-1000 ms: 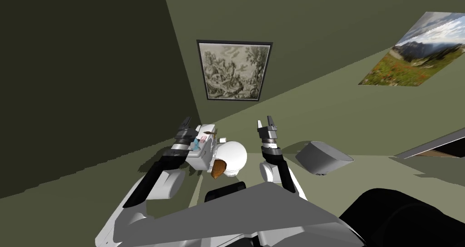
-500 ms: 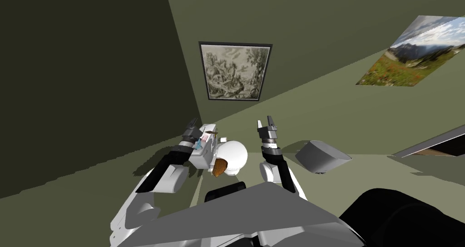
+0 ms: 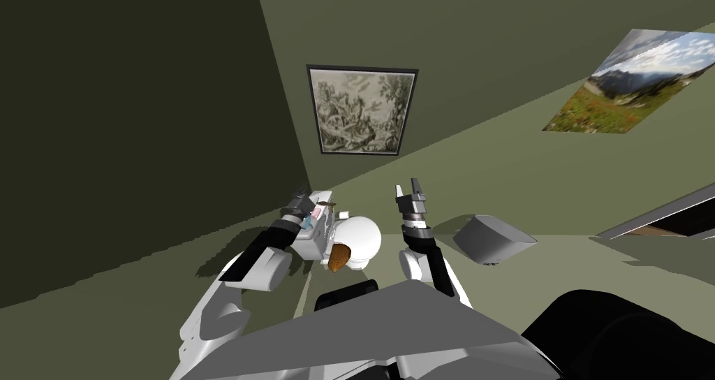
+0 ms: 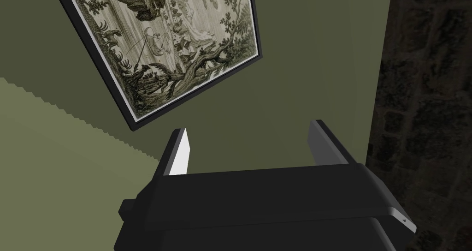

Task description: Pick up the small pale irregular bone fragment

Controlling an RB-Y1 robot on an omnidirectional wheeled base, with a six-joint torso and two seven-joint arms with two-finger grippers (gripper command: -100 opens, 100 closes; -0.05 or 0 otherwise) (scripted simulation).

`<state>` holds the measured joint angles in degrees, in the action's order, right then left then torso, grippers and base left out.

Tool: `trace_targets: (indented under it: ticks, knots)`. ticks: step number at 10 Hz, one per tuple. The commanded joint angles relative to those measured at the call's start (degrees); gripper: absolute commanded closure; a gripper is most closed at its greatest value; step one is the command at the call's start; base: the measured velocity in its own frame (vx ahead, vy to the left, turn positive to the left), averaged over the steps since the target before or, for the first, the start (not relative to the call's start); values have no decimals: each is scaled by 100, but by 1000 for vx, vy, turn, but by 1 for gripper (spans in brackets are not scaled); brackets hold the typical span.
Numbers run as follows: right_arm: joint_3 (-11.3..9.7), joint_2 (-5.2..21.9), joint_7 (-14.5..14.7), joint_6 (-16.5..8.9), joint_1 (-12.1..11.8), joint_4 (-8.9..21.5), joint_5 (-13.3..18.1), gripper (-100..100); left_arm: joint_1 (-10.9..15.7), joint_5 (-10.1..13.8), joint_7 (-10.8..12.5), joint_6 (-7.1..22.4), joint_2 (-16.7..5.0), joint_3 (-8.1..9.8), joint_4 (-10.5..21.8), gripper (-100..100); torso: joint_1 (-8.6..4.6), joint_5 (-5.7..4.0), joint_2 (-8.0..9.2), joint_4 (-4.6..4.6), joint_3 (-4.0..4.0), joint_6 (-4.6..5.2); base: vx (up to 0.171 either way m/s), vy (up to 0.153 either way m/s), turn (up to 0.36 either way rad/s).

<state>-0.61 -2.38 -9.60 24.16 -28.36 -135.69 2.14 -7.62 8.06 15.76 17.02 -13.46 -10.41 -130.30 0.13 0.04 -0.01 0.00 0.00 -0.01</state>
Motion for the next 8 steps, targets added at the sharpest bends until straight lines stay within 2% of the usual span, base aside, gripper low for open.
trace_targets:
  ticks: [1,2,7,8]
  knots:
    - [0,0,0,0,0,0,0,0,149,34,62,286,-33,-57,96,-100,0,0,0,0,0,0,8,48,-51]
    - [0,0,0,0,0,0,0,0,149,34,62,449,-33,-57,96,-100,3,0,-3,0,-2,1,8,37,-28]
    - [0,0,0,0,0,0,0,0,524,69,164,1266,-139,-174,328,-100,-2,0,-11,-3,-6,0,24,39,-59]
    - [0,0,0,0,0,0,0,0,524,69,164,1412,-139,-174,328,-100,3,0,-15,-3,-9,1,38,47,-48]
